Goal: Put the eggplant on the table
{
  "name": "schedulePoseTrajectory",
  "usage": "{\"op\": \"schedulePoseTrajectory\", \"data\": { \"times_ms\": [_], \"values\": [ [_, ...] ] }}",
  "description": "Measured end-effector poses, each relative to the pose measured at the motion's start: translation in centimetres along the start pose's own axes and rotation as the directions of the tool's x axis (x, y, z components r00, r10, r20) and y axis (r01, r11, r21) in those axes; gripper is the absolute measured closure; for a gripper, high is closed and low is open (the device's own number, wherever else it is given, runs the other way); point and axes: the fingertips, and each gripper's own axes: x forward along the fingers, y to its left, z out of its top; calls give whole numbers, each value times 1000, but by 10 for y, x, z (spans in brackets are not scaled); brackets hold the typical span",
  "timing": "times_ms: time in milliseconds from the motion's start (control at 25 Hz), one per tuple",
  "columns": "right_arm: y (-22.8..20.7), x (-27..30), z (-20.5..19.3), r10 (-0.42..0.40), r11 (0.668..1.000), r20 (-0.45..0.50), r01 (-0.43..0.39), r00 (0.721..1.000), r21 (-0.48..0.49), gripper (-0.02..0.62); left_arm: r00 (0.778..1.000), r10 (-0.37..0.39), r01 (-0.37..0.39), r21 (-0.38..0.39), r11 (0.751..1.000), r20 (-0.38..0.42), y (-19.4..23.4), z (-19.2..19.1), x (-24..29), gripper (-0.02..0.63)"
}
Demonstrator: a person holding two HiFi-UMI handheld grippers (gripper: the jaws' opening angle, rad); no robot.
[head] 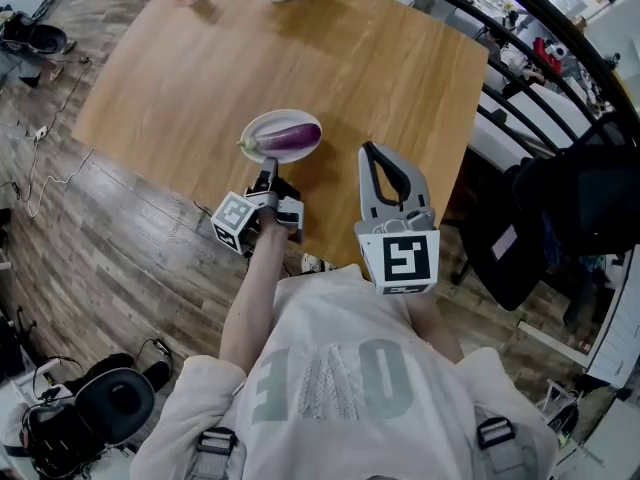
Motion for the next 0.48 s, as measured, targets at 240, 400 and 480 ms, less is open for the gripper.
{"op": "schedulePoseTrajectory", "data": {
  "times_ms": [240, 400, 480],
  "values": [
    [-3, 1, -2, -16, 1000, -10, 16, 1000, -4, 577, 1000, 26, -26, -5, 1000, -3, 8, 4, 7, 588],
    [-5, 3, -4, -25, 1000, -17, 25, 1000, -1, 577, 999, 40, -40, -4, 999, -10, 14, 6, 12, 588],
    [-6, 3, -5, -29, 1000, -22, 28, 999, -2, 577, 999, 46, -46, -3, 999, -13, 16, 6, 14, 588]
  ]
}}
